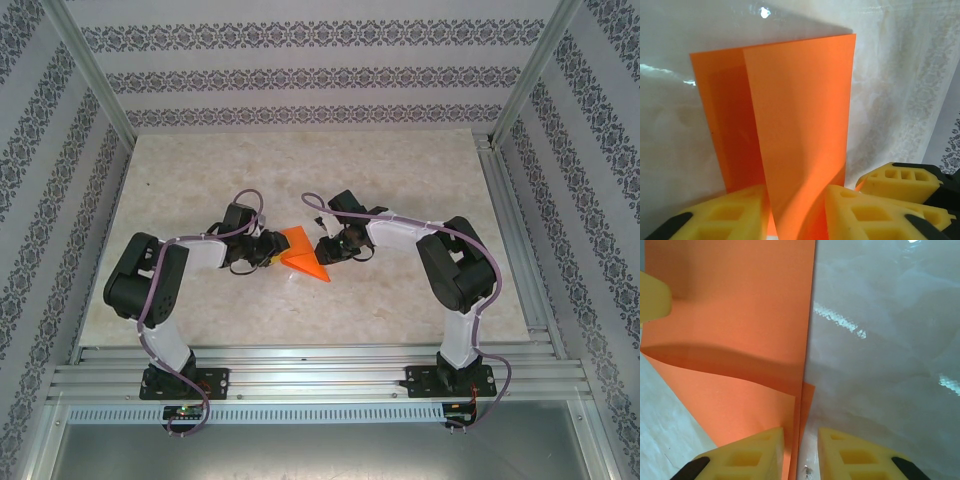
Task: Fold a paper plane with a square sheet of paper (fold left side to right side)
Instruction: Fourth fold the wing at the center of the table.
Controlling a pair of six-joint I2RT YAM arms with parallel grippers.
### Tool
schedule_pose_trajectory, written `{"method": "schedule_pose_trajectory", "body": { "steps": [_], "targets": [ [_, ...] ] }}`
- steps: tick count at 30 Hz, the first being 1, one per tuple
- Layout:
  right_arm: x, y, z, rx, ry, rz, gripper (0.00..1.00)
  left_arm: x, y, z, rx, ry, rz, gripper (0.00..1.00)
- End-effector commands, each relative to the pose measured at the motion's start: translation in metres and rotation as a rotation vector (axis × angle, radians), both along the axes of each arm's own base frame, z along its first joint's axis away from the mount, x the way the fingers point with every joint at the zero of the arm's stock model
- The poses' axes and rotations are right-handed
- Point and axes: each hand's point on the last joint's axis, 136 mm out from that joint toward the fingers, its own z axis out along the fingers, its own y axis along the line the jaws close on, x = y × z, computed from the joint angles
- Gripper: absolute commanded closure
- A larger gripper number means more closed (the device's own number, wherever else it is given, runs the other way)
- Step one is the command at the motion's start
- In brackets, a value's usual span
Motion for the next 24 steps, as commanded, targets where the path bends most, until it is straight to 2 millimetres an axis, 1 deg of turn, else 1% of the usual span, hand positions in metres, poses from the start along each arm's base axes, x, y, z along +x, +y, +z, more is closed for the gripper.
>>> {"method": "schedule_pose_trajectory", "body": {
  "steps": [1, 5, 7, 10, 12, 14, 15, 17, 19, 22, 24],
  "targets": [
    [0.007, 0.0, 0.004, 0.007, -0.012, -0.012, 0.75, 0.012, -0.009, 0.008, -0.009, -0.042, -0.003, 0.74],
    [0.013, -0.007, 0.02, -0.013, -0.067, -0.029, 0.7, 0.011, -0.011, 0.01, -0.006, -0.043, -0.006, 0.86],
    [0.016, -0.014, 0.031, -0.031, -0.109, -0.036, 0.68, 0.01, -0.011, 0.011, -0.004, -0.043, -0.008, 0.9],
    [0.018, -0.019, 0.055, -0.018, -0.191, -0.044, 0.64, 0.009, -0.011, 0.013, 0.0, -0.043, -0.009, 0.9],
    [0.015, -0.019, 0.07, -0.007, -0.239, -0.031, 0.6, 0.008, -0.011, 0.013, 0.008, -0.042, -0.009, 0.91],
    [0.008, -0.015, 0.081, -0.006, -0.28, 0.005, 0.56, 0.008, -0.01, 0.014, 0.013, -0.044, -0.008, 0.91],
    [0.002, -0.009, 0.084, -0.01, -0.298, 0.038, 0.53, 0.007, -0.011, 0.013, 0.014, -0.042, -0.011, 0.91],
    [-0.009, 0.005, 0.083, -0.007, -0.299, 0.093, 0.51, 0.007, -0.011, 0.013, 0.014, -0.041, -0.012, 0.91],
    [-0.021, 0.02, 0.074, -0.006, -0.282, 0.149, 0.5, 0.007, -0.012, 0.013, 0.013, -0.043, -0.014, 0.91],
    [-0.028, 0.031, 0.057, -0.033, -0.26, 0.188, 0.5, 0.007, -0.012, 0.013, 0.016, -0.041, -0.016, 0.91],
    [-0.027, 0.036, 0.048, -0.048, -0.256, 0.196, 0.49, 0.006, -0.013, 0.013, 0.017, -0.04, -0.02, 0.91]
  ]
}}
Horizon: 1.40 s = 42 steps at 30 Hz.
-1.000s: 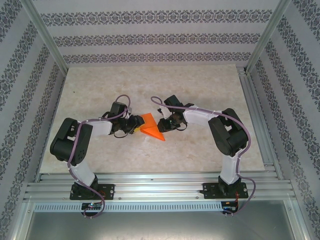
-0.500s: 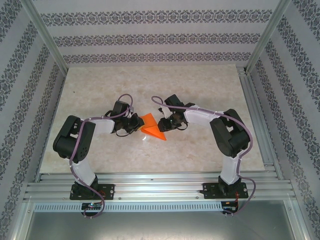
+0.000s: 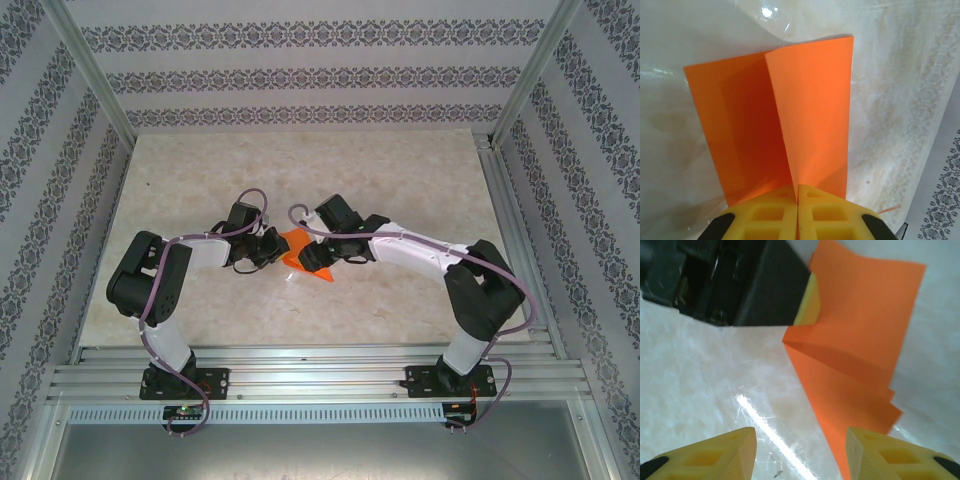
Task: Fold a paper plane with a square sheet of paper (fold left side to right side)
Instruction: Fourth fold the wing at the center of the table.
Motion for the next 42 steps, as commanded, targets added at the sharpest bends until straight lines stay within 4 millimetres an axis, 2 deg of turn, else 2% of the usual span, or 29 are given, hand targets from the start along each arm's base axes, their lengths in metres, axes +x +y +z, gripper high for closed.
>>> {"method": "schedule_pose_trajectory", "body": {
  "steps": [1, 10, 24, 33, 42],
  "targets": [
    [0.007, 0.005, -0.016, -0.042, -0.014, 0.02, 0.49, 0.005, -0.007, 0.014, 0.001, -0.04, -0.017, 0.91],
    [0.011, 0.007, -0.042, -0.095, 0.012, 0.039, 0.49, 0.007, -0.008, 0.019, -0.002, -0.038, -0.019, 0.91],
    [0.017, 0.011, -0.055, -0.156, -0.006, 0.055, 0.49, 0.008, -0.012, 0.023, -0.019, -0.018, -0.025, 0.89],
    [0.019, 0.011, -0.061, -0.178, -0.015, 0.051, 0.55, 0.008, -0.013, 0.022, -0.018, -0.007, -0.027, 0.87],
    [0.022, 0.008, -0.065, -0.163, 0.004, 0.022, 0.67, 0.01, -0.014, 0.026, -0.016, -0.016, -0.03, 0.82]
  ]
}}
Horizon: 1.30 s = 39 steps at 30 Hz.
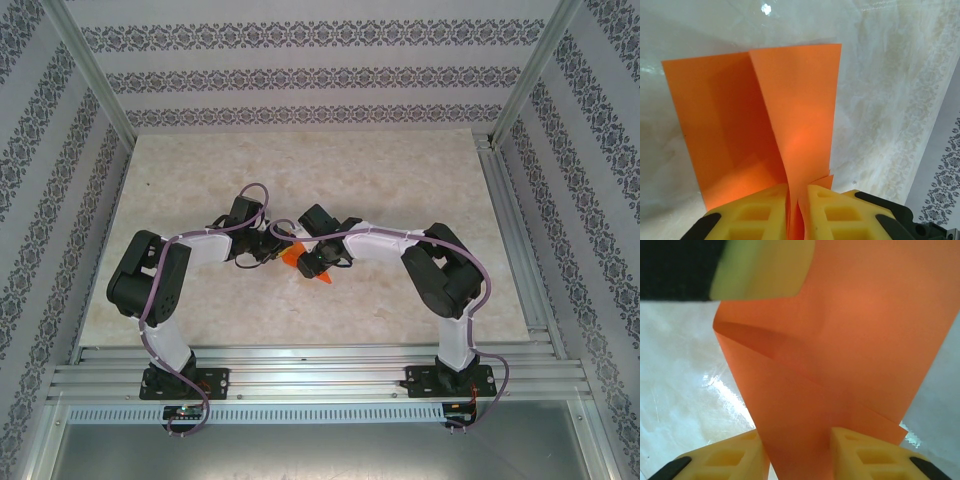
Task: Fold a paper plane with a square sheet of paper (fold left side to right side)
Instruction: Fourth fold the wing at the center of the table.
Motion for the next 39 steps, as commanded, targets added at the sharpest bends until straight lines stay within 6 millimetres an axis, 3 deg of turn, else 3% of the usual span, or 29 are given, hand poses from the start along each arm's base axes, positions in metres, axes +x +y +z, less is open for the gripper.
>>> {"method": "schedule_pose_trajectory", "body": {
  "steps": [1, 7, 11, 14, 18, 20, 22, 27, 30, 34, 39],
  "targets": [
    [0.01, 0.001, 0.0, 0.013, -0.012, -0.029, 0.68, 0.004, -0.008, 0.015, -0.011, -0.029, -0.02, 0.81],
    [0.011, -0.001, 0.003, 0.081, 0.034, -0.054, 0.79, 0.005, 0.001, 0.025, 0.045, -0.063, -0.027, 0.67],
    [0.01, 0.001, 0.002, 0.14, 0.084, -0.065, 0.83, 0.001, 0.016, 0.038, 0.113, -0.11, -0.025, 0.51],
    [0.009, 0.0, 0.0, 0.178, 0.116, -0.08, 0.84, -0.003, 0.03, 0.045, 0.158, -0.141, -0.002, 0.48],
    [0.008, -0.001, -0.004, 0.205, 0.15, -0.096, 0.85, -0.01, 0.03, 0.039, 0.132, -0.134, 0.005, 0.57],
    [0.008, -0.002, -0.006, 0.221, 0.17, -0.107, 0.84, -0.01, 0.019, 0.031, 0.071, -0.112, -0.01, 0.71],
    [0.007, -0.002, -0.009, 0.228, 0.183, -0.113, 0.84, -0.01, 0.012, 0.022, 0.048, -0.093, -0.028, 0.79],
    [0.006, -0.004, -0.011, 0.239, 0.193, -0.122, 0.84, -0.004, 0.004, 0.014, 0.024, -0.091, -0.029, 0.79],
    [0.006, -0.007, -0.011, 0.239, 0.188, -0.126, 0.84, 0.0, 0.008, 0.026, 0.054, -0.123, -0.036, 0.6],
    [0.007, -0.007, -0.011, 0.236, 0.185, -0.122, 0.84, 0.001, 0.018, 0.041, 0.118, -0.165, -0.063, 0.47],
    [0.006, -0.008, -0.013, 0.236, 0.191, -0.118, 0.84, 0.007, 0.03, 0.075, 0.28, -0.385, -0.237, 0.43]
  ]
}}
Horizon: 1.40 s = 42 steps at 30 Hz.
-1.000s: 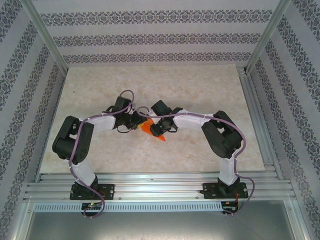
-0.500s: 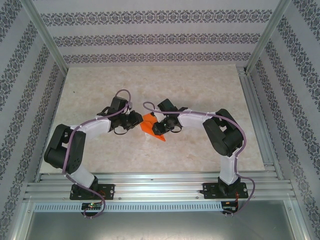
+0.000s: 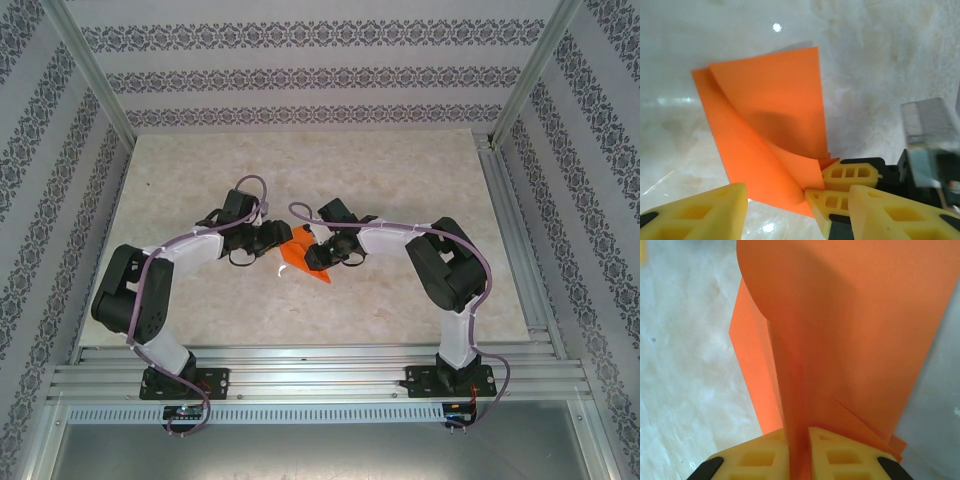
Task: Fold a paper plane with a square sheet of paper (fold left side to right side)
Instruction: Fourth fold the wing at the center of the table.
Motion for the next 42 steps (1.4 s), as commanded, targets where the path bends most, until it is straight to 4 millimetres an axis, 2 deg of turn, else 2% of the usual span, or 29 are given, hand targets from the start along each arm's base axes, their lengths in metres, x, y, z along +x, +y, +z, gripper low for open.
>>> {"method": "schedule_pose_trajectory", "body": {
  "steps": [1, 4, 7, 10, 13, 15, 20, 24, 27, 32, 36, 42],
  "targets": [
    [-0.003, -0.004, -0.01, 0.002, 0.021, 0.002, 0.84, 0.009, 0.015, 0.045, 0.172, -0.272, -0.163, 0.42],
    [-0.003, -0.005, -0.011, 0.006, 0.023, 0.001, 0.84, 0.01, 0.021, 0.082, 0.244, -0.523, -0.237, 0.41],
    [-0.003, -0.005, -0.012, 0.01, 0.026, 0.003, 0.84, 0.001, 0.022, 0.113, 0.29, -0.768, -0.322, 0.39],
    [-0.003, -0.005, -0.012, 0.011, 0.026, 0.007, 0.84, -0.025, 0.014, 0.119, 0.333, -0.956, -0.525, 0.35],
    [-0.004, -0.004, -0.014, 0.01, 0.032, 0.016, 0.84, -0.052, 0.005, 0.105, 0.338, -1.037, -0.753, 0.29],
    [-0.005, -0.004, -0.016, 0.007, 0.039, 0.02, 0.84, -0.06, 0.001, 0.087, 0.35, -1.034, -0.882, 0.27],
    [-0.007, -0.005, -0.017, 0.014, 0.043, 0.022, 0.84, -0.057, -0.001, 0.032, 0.371, -0.919, -1.078, 0.28],
    [-0.006, -0.004, -0.016, 0.02, 0.046, 0.022, 0.84, -0.048, -0.004, 0.001, 0.363, -0.847, -1.195, 0.32],
    [-0.006, -0.004, -0.015, 0.02, 0.044, 0.026, 0.84, -0.041, -0.005, -0.01, 0.38, -0.816, -1.276, 0.36],
    [-0.005, -0.004, -0.014, 0.016, 0.044, 0.02, 0.84, -0.024, -0.007, -0.019, 0.421, -0.835, -1.349, 0.35],
    [-0.006, -0.006, -0.016, 0.01, 0.047, 0.016, 0.84, -0.023, -0.011, -0.032, 0.427, -0.816, -1.413, 0.36],
    [-0.007, -0.005, -0.017, 0.006, 0.049, 0.02, 0.84, -0.016, -0.024, -0.036, 0.437, -0.848, -1.452, 0.37]
  ]
}}
